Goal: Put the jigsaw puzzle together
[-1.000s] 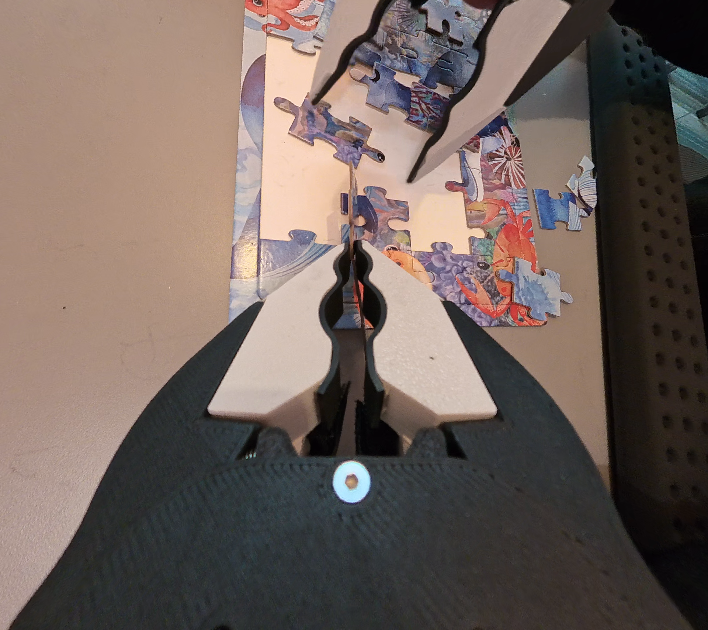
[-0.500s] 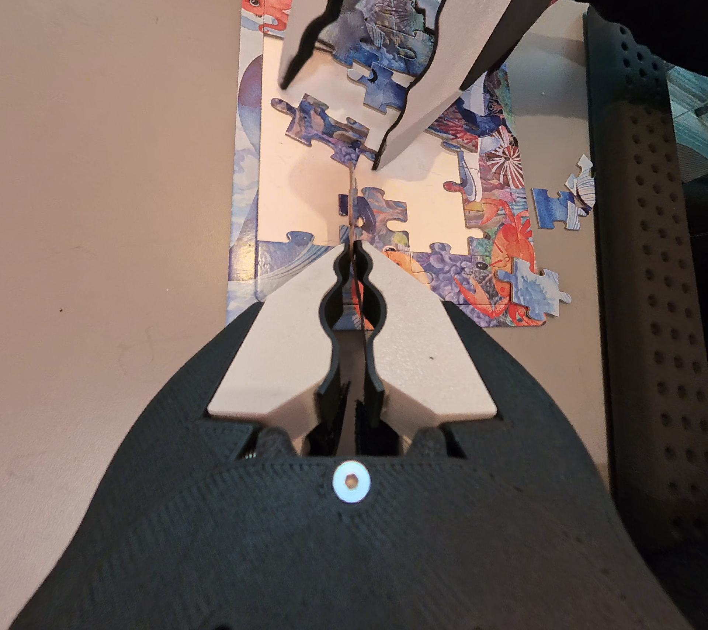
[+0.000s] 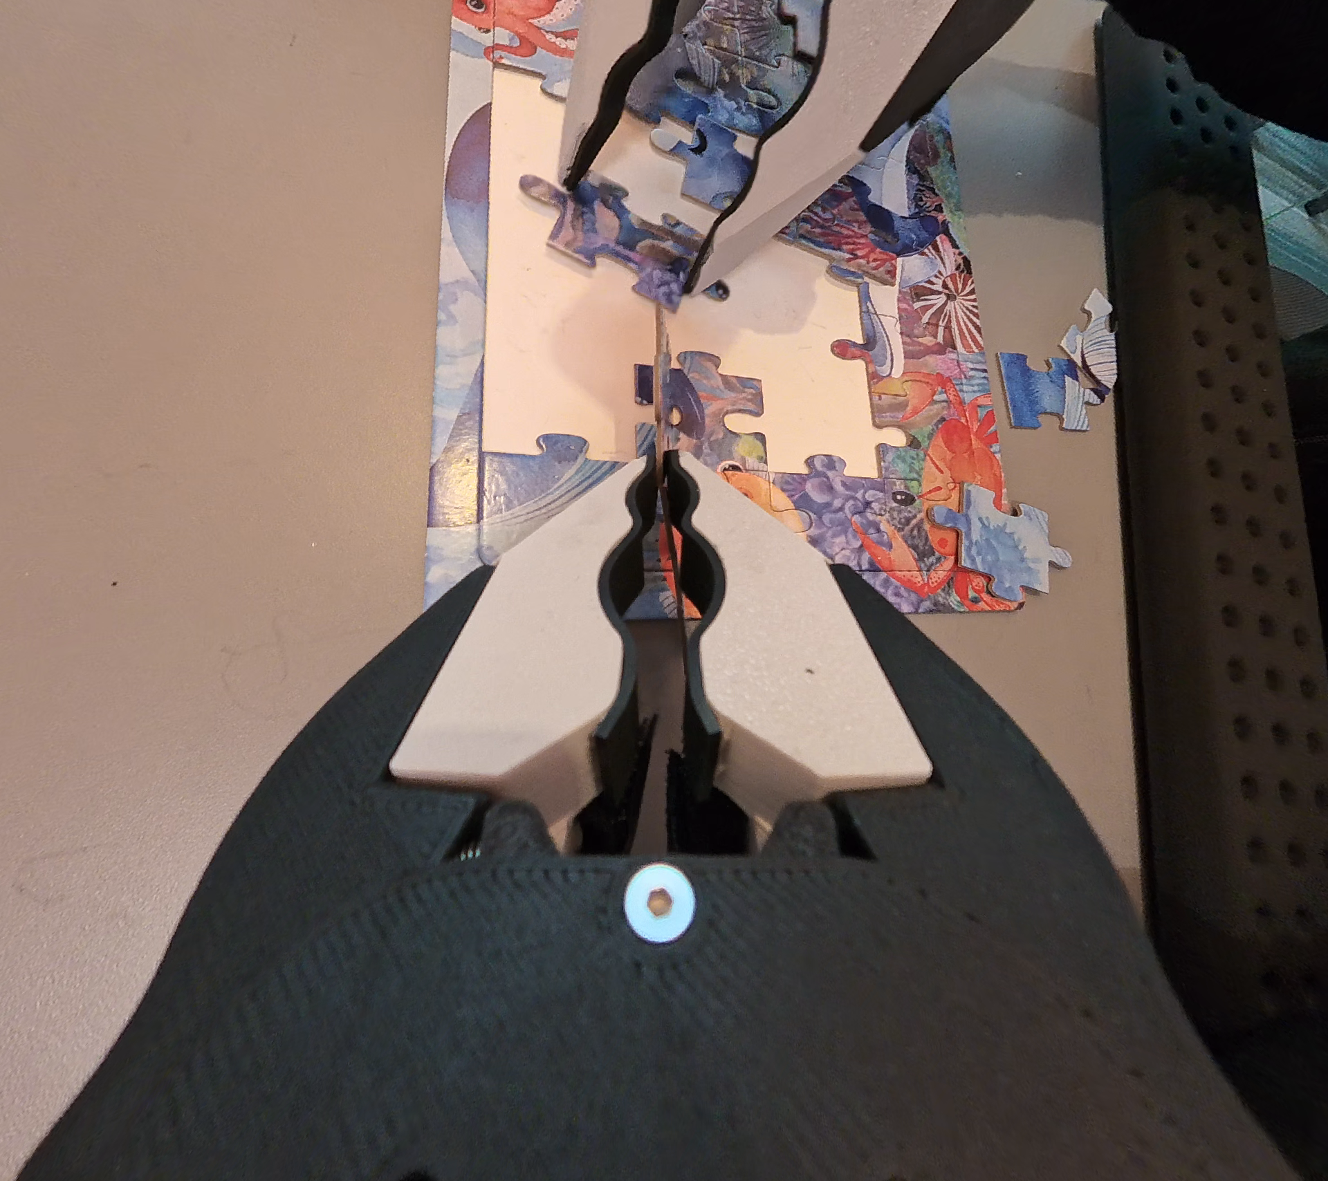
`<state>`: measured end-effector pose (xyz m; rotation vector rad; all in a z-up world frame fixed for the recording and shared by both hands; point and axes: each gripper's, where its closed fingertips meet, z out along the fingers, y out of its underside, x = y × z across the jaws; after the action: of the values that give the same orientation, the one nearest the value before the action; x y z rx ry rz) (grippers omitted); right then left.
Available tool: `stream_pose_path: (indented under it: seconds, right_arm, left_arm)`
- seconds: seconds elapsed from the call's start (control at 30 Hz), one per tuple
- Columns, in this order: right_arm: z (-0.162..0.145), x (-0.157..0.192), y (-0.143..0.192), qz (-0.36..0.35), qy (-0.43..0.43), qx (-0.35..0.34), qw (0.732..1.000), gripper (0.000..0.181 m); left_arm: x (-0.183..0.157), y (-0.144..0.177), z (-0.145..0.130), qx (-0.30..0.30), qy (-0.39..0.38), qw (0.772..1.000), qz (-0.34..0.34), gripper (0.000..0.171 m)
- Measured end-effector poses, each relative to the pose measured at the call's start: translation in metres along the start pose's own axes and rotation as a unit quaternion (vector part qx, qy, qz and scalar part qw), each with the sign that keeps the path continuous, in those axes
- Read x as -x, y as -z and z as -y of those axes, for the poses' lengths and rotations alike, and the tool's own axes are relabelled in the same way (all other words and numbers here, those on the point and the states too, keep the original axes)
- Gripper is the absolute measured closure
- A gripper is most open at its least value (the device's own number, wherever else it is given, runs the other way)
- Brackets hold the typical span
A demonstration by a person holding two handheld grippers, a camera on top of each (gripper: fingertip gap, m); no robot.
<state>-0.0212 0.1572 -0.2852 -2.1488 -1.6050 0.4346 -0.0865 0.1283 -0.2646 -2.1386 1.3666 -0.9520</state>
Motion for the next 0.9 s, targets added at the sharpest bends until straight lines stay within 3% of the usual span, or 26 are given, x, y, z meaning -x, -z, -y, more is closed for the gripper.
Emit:
stream_pose_path:
  seconds: [0.23,0.43,0.53,0.67,0.9]
  right_arm:
    - [0.033,-0.034,0.021,-0.036,0.001,-0.041,0.998,0.135]
    - [0.041,-0.071,-0.006,-0.047,-0.008,0.002,0.999,0.133]
    - [0.037,-0.076,-0.012,-0.050,-0.015,0.012,0.999,0.119]
    - [0.023,-0.058,0.008,-0.040,-0.008,0.011,0.999,0.118]
    - [-0.034,0.030,0.033,0.060,0.079,0.044,0.994,0.120]
  left_arm:
    - [-0.001,-0.002,0.000,0.000,0.000,1.000,-0.003,0.171]
    - [0.000,0.000,-0.001,0.000,0.001,1.000,-0.002,0.171]
    - [0.000,-0.001,0.000,-0.002,0.001,1.000,-0.006,0.171]
    - [0.000,-0.002,0.001,-0.004,0.002,1.000,-0.010,0.171]
    - [-0.003,-0.005,0.002,0.001,-0.002,1.000,-0.010,0.171]
